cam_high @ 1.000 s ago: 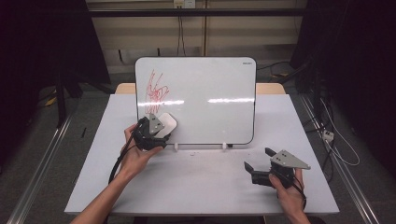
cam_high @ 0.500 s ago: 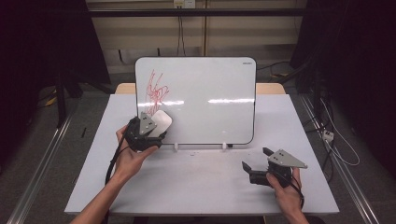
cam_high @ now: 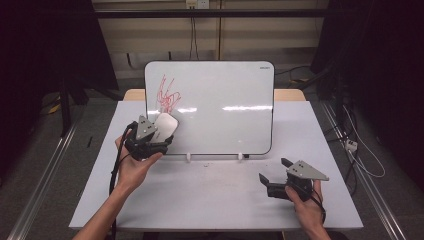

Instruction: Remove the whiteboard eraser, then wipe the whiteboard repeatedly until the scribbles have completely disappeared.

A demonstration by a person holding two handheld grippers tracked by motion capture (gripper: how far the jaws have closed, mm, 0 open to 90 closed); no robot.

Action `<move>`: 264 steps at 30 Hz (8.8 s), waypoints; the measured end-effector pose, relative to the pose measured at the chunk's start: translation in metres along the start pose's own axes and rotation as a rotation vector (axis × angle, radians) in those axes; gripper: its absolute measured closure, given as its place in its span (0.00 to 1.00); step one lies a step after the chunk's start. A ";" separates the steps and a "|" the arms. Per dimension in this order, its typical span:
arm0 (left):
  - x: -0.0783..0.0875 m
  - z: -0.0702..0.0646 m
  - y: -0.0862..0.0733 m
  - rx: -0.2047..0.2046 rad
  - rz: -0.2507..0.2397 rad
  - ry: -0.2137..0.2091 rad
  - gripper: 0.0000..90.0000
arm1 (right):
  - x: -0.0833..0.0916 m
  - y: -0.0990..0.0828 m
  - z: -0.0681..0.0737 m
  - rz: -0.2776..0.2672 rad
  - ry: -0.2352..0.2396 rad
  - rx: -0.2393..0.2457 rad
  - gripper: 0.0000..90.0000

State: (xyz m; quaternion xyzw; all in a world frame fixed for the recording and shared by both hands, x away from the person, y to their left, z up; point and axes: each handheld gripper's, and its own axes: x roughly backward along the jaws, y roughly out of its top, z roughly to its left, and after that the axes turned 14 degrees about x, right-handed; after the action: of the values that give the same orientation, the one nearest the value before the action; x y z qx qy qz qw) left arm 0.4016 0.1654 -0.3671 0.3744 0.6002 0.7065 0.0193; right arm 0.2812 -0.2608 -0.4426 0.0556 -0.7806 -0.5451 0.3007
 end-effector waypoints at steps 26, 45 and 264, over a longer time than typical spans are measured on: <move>0.015 0.016 0.027 0.032 -0.067 0.047 0.34 | -0.003 0.001 -0.003 -0.001 -0.004 -0.022 0.07; -0.007 0.025 0.062 0.000 -0.089 0.120 0.34 | 0.000 0.000 -0.002 -0.002 -0.001 -0.012 0.07; -0.042 0.018 0.066 -0.150 -0.025 0.208 0.35 | -0.005 0.000 0.000 0.003 0.024 -0.018 0.08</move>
State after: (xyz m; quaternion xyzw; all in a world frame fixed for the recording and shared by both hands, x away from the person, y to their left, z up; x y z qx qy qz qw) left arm 0.4700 0.1422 -0.3311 0.2891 0.5492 0.7841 -0.0065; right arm 0.2856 -0.2589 -0.4450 0.0582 -0.7722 -0.5508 0.3113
